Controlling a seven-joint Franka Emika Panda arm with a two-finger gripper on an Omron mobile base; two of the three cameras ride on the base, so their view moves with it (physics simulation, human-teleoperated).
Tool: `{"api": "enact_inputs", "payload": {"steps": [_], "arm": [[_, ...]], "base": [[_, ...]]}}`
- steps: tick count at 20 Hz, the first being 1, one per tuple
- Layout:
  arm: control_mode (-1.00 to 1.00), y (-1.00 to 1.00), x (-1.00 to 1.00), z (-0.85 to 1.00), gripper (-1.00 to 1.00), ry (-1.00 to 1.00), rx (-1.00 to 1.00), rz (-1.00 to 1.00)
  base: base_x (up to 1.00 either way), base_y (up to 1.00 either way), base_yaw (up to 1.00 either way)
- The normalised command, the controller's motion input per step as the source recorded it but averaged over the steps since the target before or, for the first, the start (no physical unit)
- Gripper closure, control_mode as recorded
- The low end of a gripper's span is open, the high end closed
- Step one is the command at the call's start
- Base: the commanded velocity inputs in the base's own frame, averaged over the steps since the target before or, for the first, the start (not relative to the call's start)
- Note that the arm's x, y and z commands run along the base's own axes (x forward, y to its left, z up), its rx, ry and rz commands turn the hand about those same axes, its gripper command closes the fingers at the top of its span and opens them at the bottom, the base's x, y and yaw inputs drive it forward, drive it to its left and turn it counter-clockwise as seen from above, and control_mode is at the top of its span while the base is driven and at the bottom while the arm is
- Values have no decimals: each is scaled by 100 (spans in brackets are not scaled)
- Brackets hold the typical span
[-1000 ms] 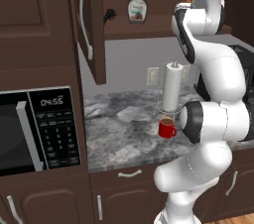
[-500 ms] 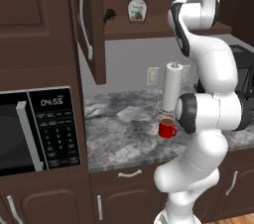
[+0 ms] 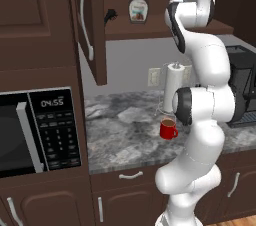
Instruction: Pick the syrup bottle and honey bottle from the cabinet and place them next to the mug.
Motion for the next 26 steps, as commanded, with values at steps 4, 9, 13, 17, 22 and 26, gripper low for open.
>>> {"api": "enact_inputs", "payload": {"steps": [4,9,13,17,22,26], "arm": [[-100,-1,34,0,-100,2,0,0],[-100,-21,32,0,-100,4,0,0],[-100,-29,10,0,-100,0,0,-1],[-100,-20,1,0,-100,0,0,-2],[-100,-3,28,0,-100,3,0,0],[-100,0,25,-1,-100,5,0,0]], "base": [[0,0,0],[0,0,0],[0,0,0],[0,0,0],[0,0,0],[0,0,0]]}}
